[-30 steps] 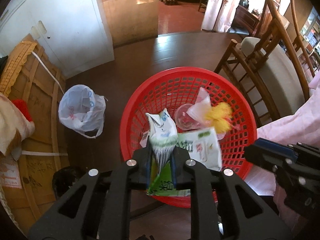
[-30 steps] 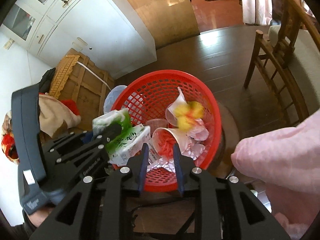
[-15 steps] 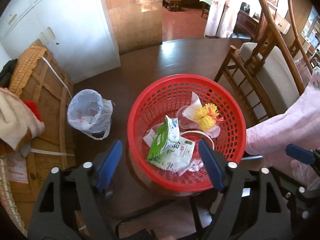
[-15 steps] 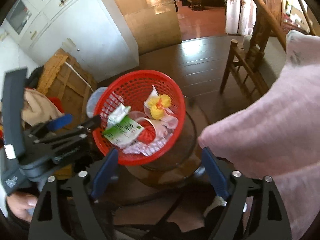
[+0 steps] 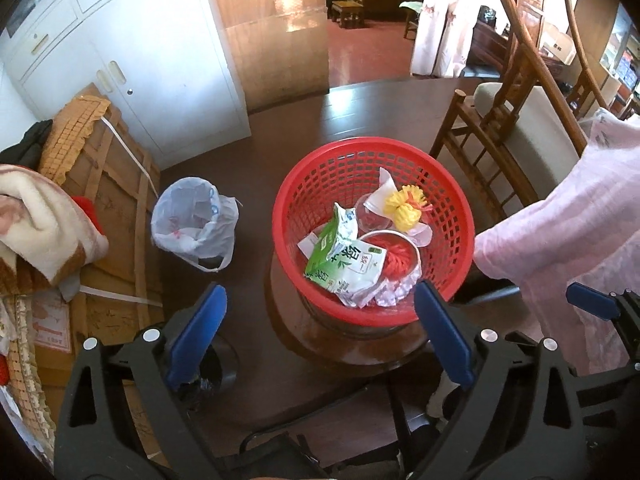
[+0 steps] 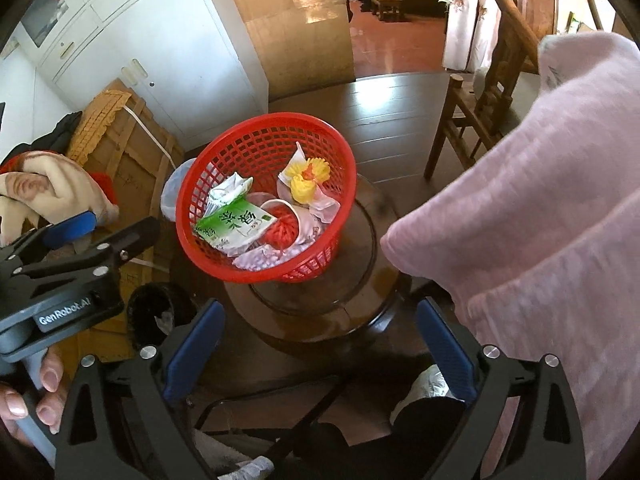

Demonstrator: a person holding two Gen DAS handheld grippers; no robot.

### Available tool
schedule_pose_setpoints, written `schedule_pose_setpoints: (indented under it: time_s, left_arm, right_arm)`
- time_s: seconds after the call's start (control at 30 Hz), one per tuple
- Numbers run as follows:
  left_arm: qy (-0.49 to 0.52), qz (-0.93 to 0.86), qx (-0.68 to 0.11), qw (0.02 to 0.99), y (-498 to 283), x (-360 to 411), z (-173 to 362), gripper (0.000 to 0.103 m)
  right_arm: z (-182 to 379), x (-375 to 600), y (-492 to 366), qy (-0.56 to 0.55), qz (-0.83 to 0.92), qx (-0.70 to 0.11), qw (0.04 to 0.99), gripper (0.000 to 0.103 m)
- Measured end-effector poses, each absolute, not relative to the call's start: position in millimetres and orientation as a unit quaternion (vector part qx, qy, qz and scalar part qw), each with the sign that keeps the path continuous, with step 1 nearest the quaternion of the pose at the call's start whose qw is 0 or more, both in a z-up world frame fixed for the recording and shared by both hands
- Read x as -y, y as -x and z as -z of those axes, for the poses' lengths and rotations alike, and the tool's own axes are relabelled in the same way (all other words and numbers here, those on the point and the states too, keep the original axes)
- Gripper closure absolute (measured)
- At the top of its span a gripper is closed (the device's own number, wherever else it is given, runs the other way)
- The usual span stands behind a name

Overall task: Collect trash
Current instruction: 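Open both tools to drop the carton and flower into the basket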

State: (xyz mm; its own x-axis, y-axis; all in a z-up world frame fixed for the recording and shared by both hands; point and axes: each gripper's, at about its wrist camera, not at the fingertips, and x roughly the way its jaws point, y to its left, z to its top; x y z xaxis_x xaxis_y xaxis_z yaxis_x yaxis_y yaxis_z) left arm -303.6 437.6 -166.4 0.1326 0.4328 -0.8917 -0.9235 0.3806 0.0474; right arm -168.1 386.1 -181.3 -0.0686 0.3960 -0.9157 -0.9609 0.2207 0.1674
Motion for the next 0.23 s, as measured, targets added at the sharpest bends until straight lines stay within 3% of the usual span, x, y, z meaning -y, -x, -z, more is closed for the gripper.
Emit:
schedule_pose_setpoints:
  time_s: [0.23]
  left_arm:
    - [0.267, -0.486, -0.445, 0.703, 302, -427, 158, 0.012]
  right_arm:
    - [180, -371, 169, 0.298, -0.549, -0.476, 0.619, 0.007]
